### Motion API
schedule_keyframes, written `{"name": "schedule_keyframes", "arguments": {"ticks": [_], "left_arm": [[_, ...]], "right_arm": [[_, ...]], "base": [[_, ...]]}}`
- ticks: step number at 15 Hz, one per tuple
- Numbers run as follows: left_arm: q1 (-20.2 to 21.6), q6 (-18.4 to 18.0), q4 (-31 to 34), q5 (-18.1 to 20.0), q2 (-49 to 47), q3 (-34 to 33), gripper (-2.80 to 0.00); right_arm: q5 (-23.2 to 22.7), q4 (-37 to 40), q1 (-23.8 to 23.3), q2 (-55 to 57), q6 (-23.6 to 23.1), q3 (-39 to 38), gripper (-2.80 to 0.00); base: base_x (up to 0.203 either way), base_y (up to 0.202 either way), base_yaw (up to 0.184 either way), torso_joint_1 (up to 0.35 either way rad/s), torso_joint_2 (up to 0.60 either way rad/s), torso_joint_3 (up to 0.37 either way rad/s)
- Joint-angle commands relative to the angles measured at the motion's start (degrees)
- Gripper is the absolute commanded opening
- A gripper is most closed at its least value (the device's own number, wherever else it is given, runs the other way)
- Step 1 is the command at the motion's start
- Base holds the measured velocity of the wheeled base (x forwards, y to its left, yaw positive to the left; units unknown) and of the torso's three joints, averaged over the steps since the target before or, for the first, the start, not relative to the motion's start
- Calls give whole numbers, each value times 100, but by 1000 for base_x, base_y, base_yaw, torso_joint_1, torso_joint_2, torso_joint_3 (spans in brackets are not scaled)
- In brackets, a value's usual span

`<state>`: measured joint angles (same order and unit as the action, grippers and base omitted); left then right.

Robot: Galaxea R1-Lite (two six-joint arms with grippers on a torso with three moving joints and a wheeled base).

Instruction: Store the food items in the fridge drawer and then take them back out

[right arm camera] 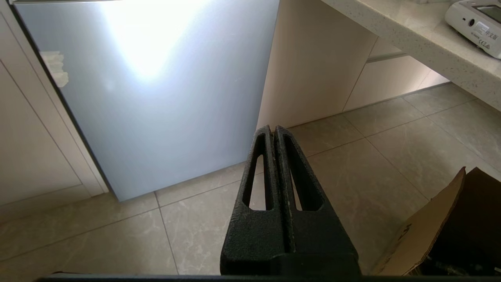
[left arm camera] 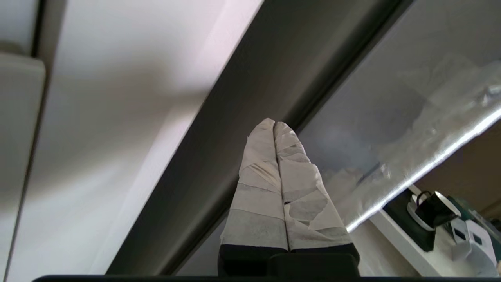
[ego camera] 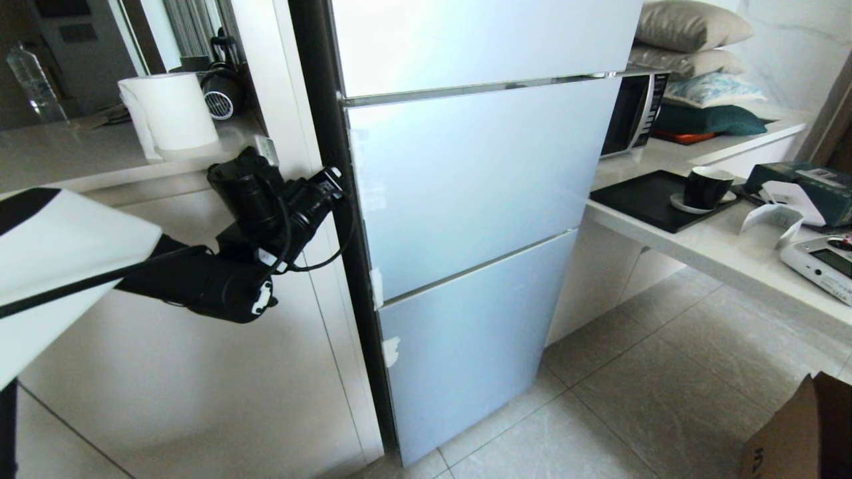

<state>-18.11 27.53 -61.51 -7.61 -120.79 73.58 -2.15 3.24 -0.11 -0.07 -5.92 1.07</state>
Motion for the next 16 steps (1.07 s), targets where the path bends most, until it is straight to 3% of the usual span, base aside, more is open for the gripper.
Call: {"name": "schedule_keyframes", "arguments": {"ticks": [1, 9, 16], "left_arm": [[-119, 1, -27, -19, -89, 102, -280], [-290, 7, -54, 29, -68, 0, -280], [-463, 7, -62, 405, 97, -385, -280]], "right_arm": [[-5, 1, -4, 7, -5, 4, -280], [-5, 1, -1, 7, -5, 3, -280], [-5, 9, 2, 7, -5, -2, -280]], "base": [[0, 0, 0, 0, 0, 0], [0, 0, 0, 0, 0, 0], [0, 0, 0, 0, 0, 0]]}}
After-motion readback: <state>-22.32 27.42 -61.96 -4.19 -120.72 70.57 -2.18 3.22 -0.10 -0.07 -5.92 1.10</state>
